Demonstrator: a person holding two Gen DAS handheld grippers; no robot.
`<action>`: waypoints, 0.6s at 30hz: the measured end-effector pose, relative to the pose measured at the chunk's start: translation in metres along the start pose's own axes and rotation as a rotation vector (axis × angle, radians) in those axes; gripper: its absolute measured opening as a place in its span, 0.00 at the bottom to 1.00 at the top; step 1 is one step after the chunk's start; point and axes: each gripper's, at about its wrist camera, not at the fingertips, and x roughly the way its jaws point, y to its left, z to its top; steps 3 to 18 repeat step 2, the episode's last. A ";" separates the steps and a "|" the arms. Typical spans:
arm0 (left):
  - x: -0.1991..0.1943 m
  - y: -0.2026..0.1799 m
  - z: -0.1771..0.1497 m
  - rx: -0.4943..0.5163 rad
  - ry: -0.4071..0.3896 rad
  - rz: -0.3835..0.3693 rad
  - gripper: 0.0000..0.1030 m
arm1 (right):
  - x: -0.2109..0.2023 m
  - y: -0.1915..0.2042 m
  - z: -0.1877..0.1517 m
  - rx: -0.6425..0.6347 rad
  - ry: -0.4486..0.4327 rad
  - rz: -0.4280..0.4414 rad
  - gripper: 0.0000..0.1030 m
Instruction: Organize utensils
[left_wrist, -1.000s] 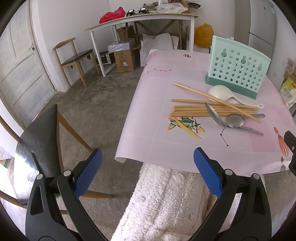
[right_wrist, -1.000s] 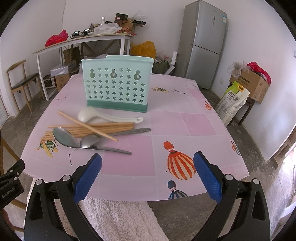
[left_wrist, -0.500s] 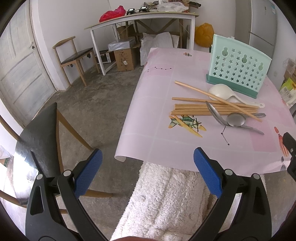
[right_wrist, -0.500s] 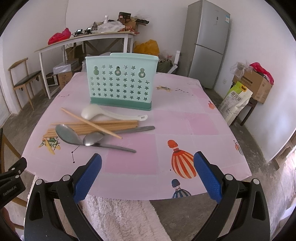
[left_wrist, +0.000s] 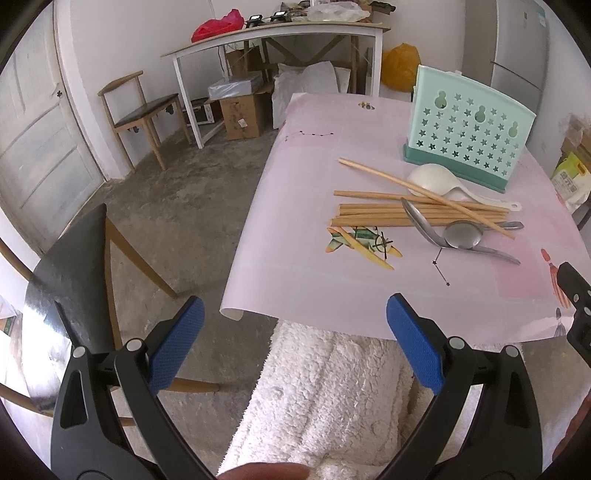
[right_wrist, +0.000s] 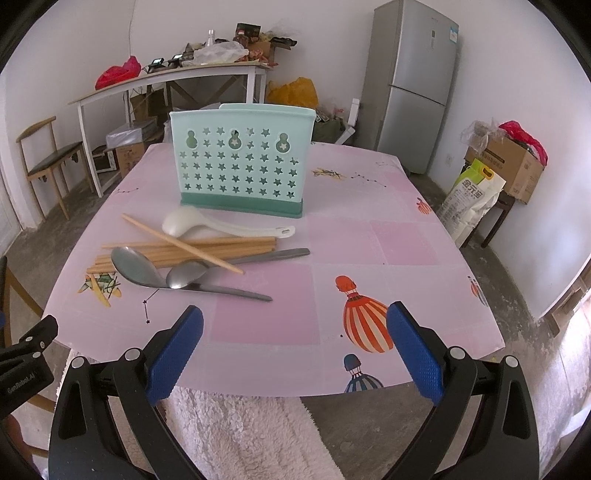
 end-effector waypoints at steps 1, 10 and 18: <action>0.000 0.000 0.000 -0.001 0.000 0.001 0.92 | 0.000 0.000 0.000 0.000 0.000 0.000 0.94; 0.000 -0.001 0.000 0.000 0.001 0.001 0.92 | 0.000 0.000 0.000 0.001 0.000 0.000 0.94; 0.000 -0.001 0.000 0.000 0.001 0.001 0.92 | 0.000 0.000 0.000 0.001 0.000 0.000 0.94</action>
